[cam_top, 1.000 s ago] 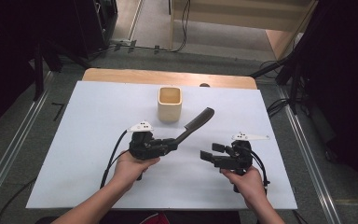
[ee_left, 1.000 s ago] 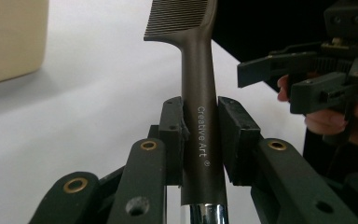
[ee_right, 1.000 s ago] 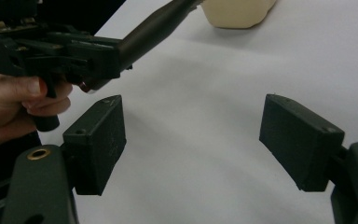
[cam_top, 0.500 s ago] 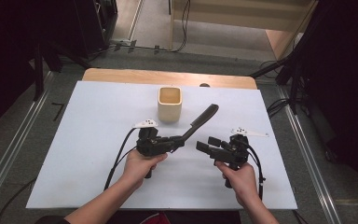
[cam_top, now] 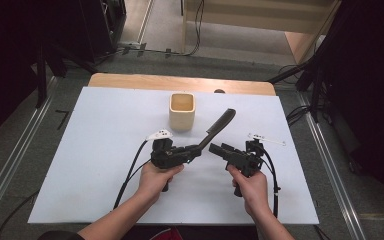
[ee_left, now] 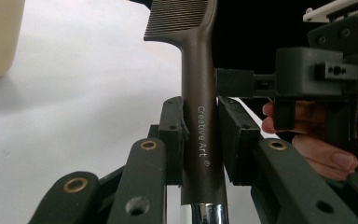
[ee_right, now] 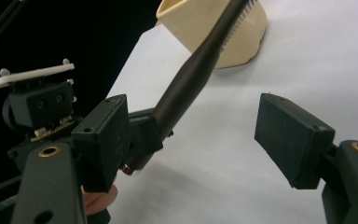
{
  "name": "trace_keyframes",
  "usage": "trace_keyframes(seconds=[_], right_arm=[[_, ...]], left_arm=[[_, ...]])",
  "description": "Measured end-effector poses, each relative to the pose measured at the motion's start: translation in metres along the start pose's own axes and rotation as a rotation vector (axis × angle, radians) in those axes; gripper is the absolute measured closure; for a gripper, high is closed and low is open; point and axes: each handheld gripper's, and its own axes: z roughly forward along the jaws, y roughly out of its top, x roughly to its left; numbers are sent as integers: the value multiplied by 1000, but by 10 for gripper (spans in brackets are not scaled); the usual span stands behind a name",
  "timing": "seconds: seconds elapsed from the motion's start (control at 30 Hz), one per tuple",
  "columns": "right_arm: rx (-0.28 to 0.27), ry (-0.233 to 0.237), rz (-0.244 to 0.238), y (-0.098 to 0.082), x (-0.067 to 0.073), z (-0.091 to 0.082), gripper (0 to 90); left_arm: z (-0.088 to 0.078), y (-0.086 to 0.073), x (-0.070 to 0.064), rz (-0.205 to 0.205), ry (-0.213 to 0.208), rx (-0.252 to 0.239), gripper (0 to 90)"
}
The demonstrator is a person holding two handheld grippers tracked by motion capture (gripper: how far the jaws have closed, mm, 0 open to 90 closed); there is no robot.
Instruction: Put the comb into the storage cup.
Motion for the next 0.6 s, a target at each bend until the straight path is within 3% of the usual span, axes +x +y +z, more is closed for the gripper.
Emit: trace_keyframes(seconds=[0.37, 0.6], right_arm=[[-26, -15, 67, -1, 1, 10, 280], [-45, -3, 123, -2, 2, 18, 308]], left_arm=[[4, -9, -1, -11, 17, -32, 737], [8, -13, -1, -45, -9, -36, 737]])
